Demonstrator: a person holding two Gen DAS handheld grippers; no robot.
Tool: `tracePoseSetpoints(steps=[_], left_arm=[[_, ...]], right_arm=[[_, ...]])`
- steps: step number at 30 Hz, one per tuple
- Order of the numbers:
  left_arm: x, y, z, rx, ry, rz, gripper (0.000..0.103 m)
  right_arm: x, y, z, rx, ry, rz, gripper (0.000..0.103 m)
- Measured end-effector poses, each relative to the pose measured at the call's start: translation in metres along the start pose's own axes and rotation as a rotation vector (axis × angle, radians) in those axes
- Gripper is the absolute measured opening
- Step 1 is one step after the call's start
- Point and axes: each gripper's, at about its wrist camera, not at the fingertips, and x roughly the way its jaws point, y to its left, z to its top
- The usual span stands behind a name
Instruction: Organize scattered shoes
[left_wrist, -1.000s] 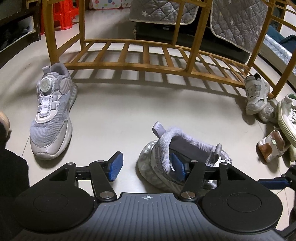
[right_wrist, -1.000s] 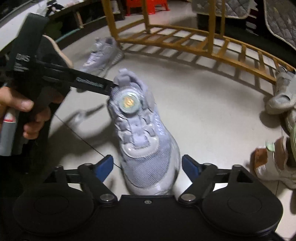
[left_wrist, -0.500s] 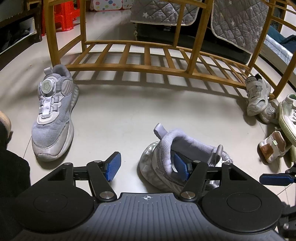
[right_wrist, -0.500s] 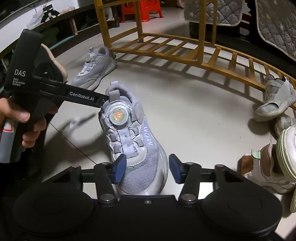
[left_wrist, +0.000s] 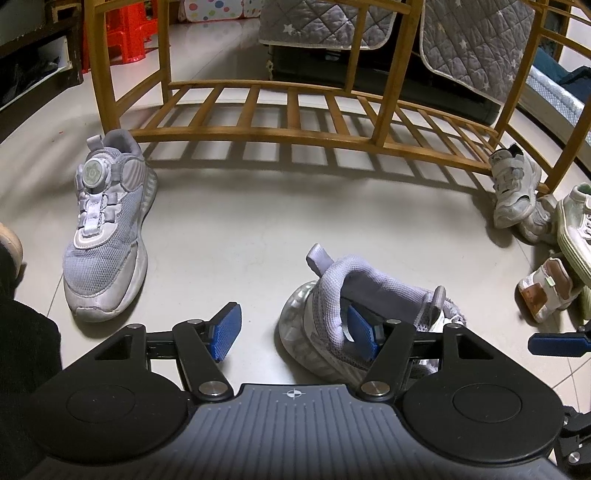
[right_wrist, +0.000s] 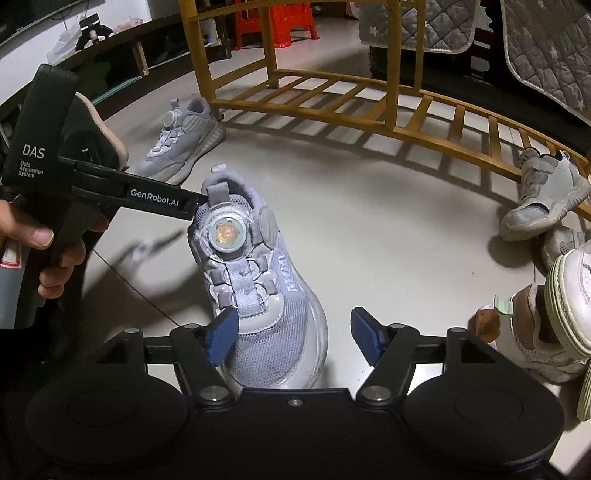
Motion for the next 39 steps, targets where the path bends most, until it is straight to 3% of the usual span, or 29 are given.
tracePoseSetpoints(steps=[10,23,27,29,30,39], left_arm=[[0.002,-0.002,-0.001,0.011,0.01,0.0,0.066],[0.001,-0.002,-0.001,0.006,0.006,0.001,0.066],[0.001,-0.001,0.0,0.002,0.004,0.001,0.066],[0.001,-0.001,0.0,0.002,0.004,0.001,0.066],[0.001,-0.001,0.0,0.003,0.003,0.001,0.066],[0.0,0.0,0.0,-0.002,-0.002,0.0,0.066]], right_arm=[[0.012,0.01,-0.01,-0.024,0.057,0.024,0.076],[0.022,0.011,-0.01,-0.012,0.061,0.004,0.082],[0.02,0.01,-0.011,0.013,0.026,0.007,0.085],[0.02,0.009,-0.01,0.023,0.012,0.007,0.093],[0.018,0.008,-0.011,0.033,-0.008,0.007,0.103],[0.01,0.004,-0.012,0.106,-0.161,-0.015,0.103]])
